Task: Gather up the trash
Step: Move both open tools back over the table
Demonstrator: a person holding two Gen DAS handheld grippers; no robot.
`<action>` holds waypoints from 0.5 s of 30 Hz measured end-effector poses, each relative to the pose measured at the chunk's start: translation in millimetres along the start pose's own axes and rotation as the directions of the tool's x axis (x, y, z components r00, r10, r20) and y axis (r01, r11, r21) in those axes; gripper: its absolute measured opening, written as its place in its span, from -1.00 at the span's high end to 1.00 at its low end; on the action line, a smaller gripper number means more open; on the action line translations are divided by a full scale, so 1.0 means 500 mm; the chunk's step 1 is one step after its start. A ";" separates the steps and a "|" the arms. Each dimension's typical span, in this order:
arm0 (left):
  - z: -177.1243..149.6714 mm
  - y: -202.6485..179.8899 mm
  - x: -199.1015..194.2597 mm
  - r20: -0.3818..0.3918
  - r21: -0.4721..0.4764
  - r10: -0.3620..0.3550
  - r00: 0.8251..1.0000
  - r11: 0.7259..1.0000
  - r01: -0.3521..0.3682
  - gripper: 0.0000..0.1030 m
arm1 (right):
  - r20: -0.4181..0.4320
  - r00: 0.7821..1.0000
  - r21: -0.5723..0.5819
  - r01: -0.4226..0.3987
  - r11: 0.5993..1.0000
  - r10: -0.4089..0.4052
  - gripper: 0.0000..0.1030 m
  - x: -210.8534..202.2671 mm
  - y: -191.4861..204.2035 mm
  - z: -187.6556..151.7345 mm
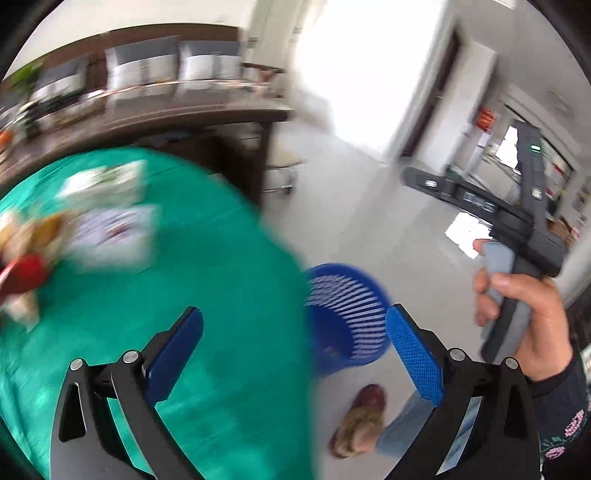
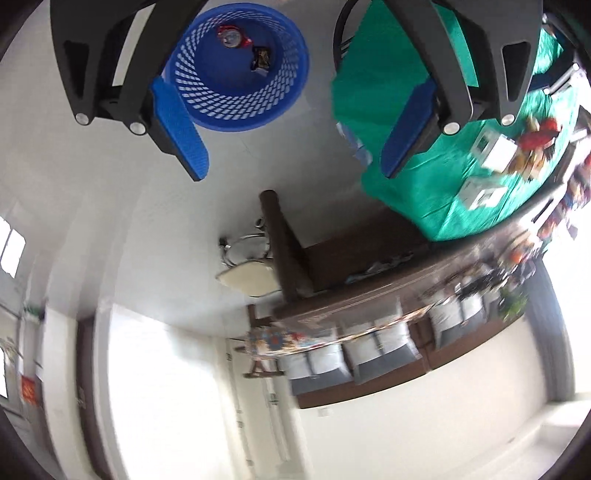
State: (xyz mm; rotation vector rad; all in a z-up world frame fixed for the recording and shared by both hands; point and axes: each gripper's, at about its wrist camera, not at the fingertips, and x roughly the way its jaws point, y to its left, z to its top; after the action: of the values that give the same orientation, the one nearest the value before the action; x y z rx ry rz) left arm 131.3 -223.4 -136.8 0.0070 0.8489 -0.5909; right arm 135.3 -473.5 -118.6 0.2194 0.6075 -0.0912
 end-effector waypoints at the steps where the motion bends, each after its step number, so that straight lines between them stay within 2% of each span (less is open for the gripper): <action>1: -0.011 0.029 -0.015 -0.003 -0.016 0.024 1.000 1.000 -0.024 -0.90 | -0.010 1.000 -0.026 -0.024 0.999 0.024 -0.78 0.004 0.035 -0.007; 5: -0.054 0.156 -0.074 -0.016 -0.076 0.151 0.988 0.986 -0.151 -0.90 | -0.093 0.986 -0.154 -0.150 0.977 0.136 -0.78 0.022 0.211 -0.068; 11: -0.097 0.302 -0.156 -0.047 -0.122 0.289 0.956 0.949 -0.292 -0.90 | -0.253 0.941 -0.336 -0.304 0.892 0.226 -0.79 0.060 0.435 -0.162; 15: -0.110 0.375 -0.193 -0.051 -0.170 0.300 0.952 0.937 -0.305 -0.90 | -0.302 0.925 -0.405 -0.345 0.847 0.232 -0.79 0.078 0.505 -0.193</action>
State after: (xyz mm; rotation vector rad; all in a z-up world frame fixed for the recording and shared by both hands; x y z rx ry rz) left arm 135.9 -5.6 -147.1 -0.0155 0.9001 -0.2252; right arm 151.2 -206.5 -173.1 -0.1367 0.8154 0.3788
